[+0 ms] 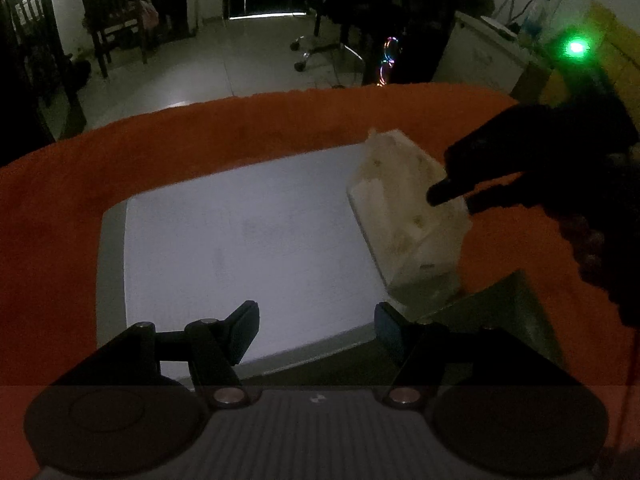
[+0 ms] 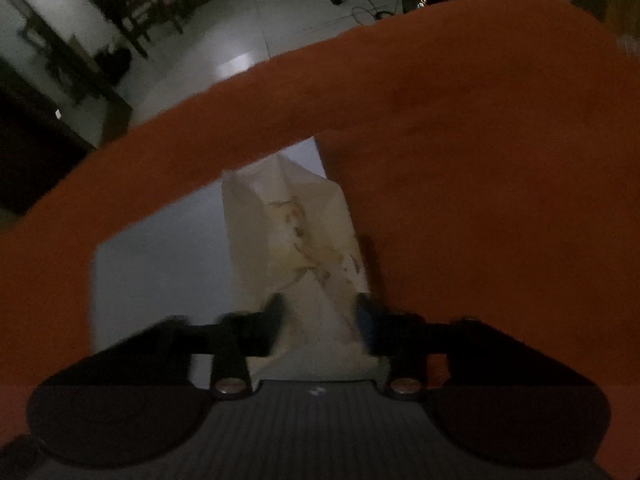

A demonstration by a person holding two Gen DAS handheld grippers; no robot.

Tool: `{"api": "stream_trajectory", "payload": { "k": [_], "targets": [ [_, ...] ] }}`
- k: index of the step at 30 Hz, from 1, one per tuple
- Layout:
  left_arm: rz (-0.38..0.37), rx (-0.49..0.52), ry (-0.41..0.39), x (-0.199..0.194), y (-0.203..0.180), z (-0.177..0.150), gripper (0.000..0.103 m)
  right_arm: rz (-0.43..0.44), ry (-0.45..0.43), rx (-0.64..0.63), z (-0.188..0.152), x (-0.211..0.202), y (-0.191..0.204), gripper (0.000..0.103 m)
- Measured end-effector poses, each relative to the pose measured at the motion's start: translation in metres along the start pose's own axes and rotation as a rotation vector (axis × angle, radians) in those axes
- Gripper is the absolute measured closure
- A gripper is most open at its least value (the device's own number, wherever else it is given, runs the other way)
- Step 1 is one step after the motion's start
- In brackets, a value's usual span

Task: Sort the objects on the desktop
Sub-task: 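Lift the paper bag with the right gripper and carry it toward the box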

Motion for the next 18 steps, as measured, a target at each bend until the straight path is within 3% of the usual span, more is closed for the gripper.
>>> {"api": "stream_trajectory", "payload": {
  "k": [6,14,18],
  "targets": [
    [0.005,0.018,-0.012,-0.007,0.007,0.007,0.043,0.123,-0.016,-0.160,-0.004,-0.010,0.010,0.097],
    [-0.010,-0.090,-0.025,-0.002,0.025,0.017,0.043,0.316,-0.076,-0.240,0.003,-0.057,0.030,0.098],
    [-0.018,-0.108,-0.064,-0.004,0.033,0.025,0.042,0.402,-0.081,-0.374,-0.005,-0.074,0.052,0.098]
  ]
}}
Point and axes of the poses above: each gripper's, at about its wrist camera, not at the fingertips, and x roughly the way its jaws point, y to its left, z to its top, the point moved 1 cm from there along x, roughly the way its jaws point, and after that the axes turned 13 degrees about -y, right-handed, at the moved point
